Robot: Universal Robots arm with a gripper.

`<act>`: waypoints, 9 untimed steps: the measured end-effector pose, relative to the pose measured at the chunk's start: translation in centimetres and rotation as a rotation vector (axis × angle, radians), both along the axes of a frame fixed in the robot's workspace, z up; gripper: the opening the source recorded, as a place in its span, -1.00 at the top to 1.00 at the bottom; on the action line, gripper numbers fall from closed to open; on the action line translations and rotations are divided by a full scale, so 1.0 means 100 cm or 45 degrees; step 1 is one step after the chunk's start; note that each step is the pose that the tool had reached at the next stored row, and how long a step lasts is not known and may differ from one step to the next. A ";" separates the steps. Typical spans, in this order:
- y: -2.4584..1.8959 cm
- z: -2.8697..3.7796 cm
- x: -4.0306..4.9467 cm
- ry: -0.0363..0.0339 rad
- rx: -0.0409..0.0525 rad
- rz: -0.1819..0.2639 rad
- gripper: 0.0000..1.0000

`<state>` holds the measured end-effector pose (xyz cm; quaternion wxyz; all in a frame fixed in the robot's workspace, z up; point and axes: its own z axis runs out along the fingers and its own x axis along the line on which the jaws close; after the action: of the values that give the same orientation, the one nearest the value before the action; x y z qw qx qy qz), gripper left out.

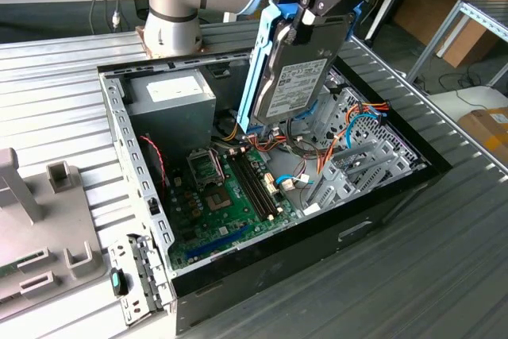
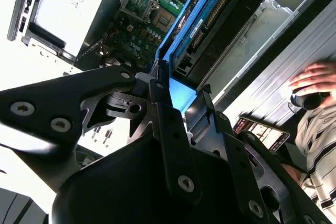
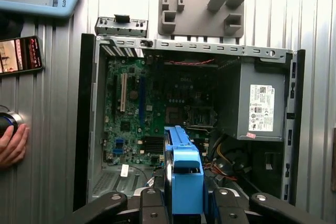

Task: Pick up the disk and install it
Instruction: 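Pick up the disk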

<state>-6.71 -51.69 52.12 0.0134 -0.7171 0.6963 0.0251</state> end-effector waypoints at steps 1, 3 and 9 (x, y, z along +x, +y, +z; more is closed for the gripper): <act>-0.0001 0.0000 0.0000 0.0000 0.000 0.000 0.27; -0.0014 0.0000 0.0001 0.0000 0.000 0.000 0.27; -0.0139 0.0000 0.0000 0.0000 0.000 0.000 0.27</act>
<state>-6.71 -53.08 52.12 0.0134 -0.7171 0.6963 0.0251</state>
